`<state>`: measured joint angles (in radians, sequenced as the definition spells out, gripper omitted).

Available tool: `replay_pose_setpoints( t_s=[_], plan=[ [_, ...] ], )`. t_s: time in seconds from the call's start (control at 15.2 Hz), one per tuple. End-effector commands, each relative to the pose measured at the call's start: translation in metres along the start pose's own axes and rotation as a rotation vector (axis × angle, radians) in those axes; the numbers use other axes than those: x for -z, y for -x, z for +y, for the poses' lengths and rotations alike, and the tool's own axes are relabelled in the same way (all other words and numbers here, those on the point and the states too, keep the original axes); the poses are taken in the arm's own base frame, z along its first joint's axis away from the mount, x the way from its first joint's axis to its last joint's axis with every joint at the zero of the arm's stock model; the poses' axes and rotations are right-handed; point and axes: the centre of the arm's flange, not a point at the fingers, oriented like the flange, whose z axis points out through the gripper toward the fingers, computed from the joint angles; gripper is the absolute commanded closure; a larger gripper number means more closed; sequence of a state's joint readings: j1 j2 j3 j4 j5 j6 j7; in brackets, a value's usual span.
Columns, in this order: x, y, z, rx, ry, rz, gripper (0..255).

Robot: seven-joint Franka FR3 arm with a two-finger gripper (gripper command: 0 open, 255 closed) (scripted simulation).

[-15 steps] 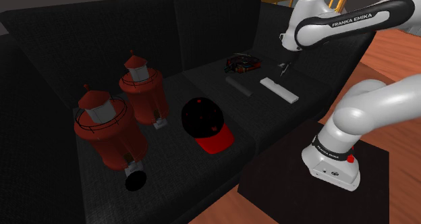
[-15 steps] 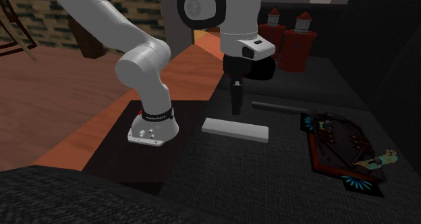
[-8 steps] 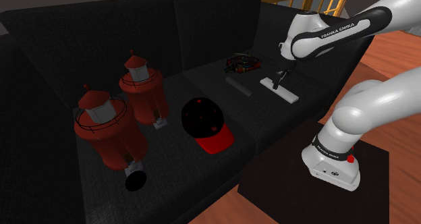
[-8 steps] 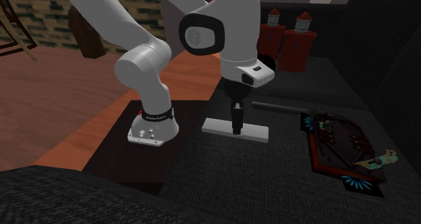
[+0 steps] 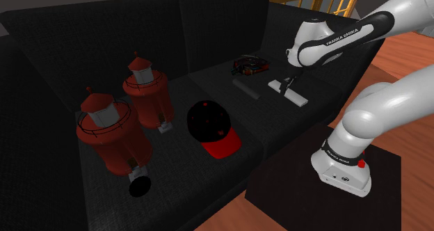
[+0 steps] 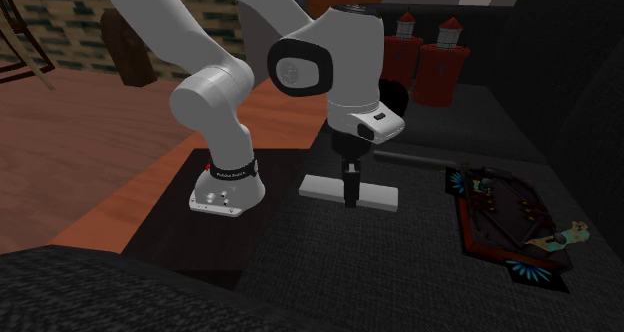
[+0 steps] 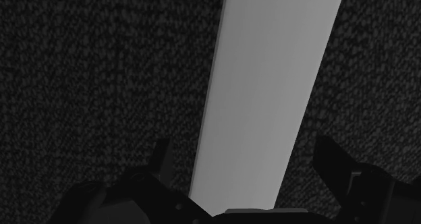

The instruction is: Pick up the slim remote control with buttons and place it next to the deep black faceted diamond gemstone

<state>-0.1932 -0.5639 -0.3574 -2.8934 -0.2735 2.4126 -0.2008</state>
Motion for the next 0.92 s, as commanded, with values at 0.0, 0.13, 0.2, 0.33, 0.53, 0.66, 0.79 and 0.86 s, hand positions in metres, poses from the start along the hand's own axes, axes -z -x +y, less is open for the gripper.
replay_pose_setpoints(
  t_s=[0.0, 0.13, 0.2, 0.33, 0.53, 0.66, 0.79, 0.86],
  plan=[
    [-0.0002, 0.0000, 0.0000, 0.000, 0.000, 0.000, 0],
    [-0.0001, 0.0000, 0.0000, 0.000, 0.000, 0.000, 0],
    [-0.0001, 0.0000, 0.0000, 0.000, 0.000, 0.000, 255],
    [-0.0001, 0.0000, 0.0000, 0.000, 0.000, 0.000, 255],
    [-0.0001, 0.0000, 0.0000, 0.000, 0.000, 0.000, 255],
    [-0.0001, 0.0000, -0.0001, 0.000, 0.000, 0.000, 255],
    [-0.0002, 0.0000, 0.0000, 0.000, 0.000, 0.000, 255],
    [0.0051, -0.0003, 0.0001, 0.000, 0.000, 0.000, 255]
  ],
)
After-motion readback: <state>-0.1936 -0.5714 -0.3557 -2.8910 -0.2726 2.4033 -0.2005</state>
